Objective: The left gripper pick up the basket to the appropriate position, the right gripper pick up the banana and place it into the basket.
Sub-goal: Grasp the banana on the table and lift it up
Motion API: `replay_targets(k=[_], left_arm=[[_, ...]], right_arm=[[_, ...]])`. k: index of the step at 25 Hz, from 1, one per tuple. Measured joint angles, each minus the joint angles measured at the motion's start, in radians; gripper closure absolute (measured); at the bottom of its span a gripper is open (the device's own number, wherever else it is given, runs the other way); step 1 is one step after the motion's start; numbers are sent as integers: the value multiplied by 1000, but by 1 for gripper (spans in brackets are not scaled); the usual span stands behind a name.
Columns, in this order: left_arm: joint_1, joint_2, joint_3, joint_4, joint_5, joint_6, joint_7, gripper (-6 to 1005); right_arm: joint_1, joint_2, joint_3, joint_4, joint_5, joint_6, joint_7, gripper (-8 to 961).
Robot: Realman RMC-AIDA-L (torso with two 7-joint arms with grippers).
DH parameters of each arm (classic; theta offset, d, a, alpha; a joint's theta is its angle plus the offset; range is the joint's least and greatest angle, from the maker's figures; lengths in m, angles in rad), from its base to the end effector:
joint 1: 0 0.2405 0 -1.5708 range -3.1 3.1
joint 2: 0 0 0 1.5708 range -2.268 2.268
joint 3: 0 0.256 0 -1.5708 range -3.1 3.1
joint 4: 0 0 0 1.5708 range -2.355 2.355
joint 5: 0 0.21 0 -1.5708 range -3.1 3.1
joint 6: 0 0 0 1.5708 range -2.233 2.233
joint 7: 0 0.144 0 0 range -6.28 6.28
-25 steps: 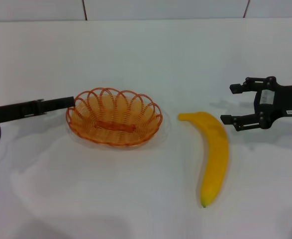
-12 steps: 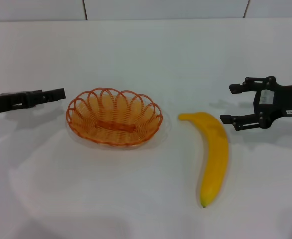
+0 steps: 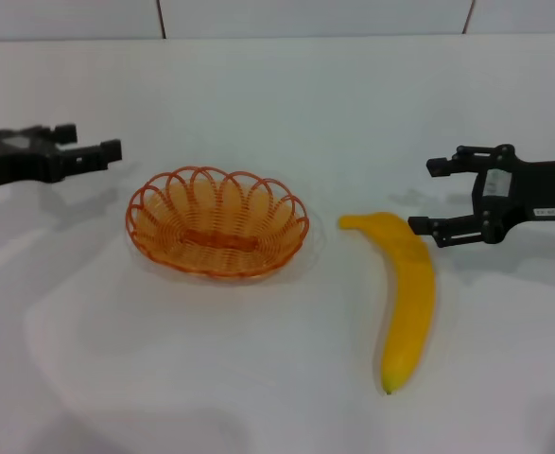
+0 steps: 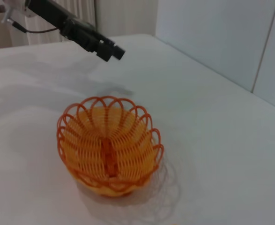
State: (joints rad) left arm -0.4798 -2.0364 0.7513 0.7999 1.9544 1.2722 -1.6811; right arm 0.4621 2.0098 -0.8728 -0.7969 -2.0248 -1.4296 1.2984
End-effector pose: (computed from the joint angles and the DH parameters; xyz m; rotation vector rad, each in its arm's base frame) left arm -0.2904 0.3679 0.0470 -2.3726 -0.8954 -0.5402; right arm 0.2883 0.3391 0.0258 -2.7318 0.3510 0.3043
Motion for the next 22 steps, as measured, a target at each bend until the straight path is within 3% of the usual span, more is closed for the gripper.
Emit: replay_targets(k=[2,6,15,18,22], left_arm=[[2,-5,16,-5,-79,7,121,107],[8,-6,40,-12,-158,44,208,108],[53,-7,45,-14,-351,253,452,108],[72,-7,45,-17,-408,298,477,108],[92,-7,44,-22,-458,325,514,108]], right_arm=[[1,6,0,-8,0,2,11,70],[1,15,1,-37,25,1,47,70],[-47,30,-20,-146,81,-31,162,70],[-87,34,-74,-221,107,-27,216,70],[-168,36,-228,-368,138,48,318,70]])
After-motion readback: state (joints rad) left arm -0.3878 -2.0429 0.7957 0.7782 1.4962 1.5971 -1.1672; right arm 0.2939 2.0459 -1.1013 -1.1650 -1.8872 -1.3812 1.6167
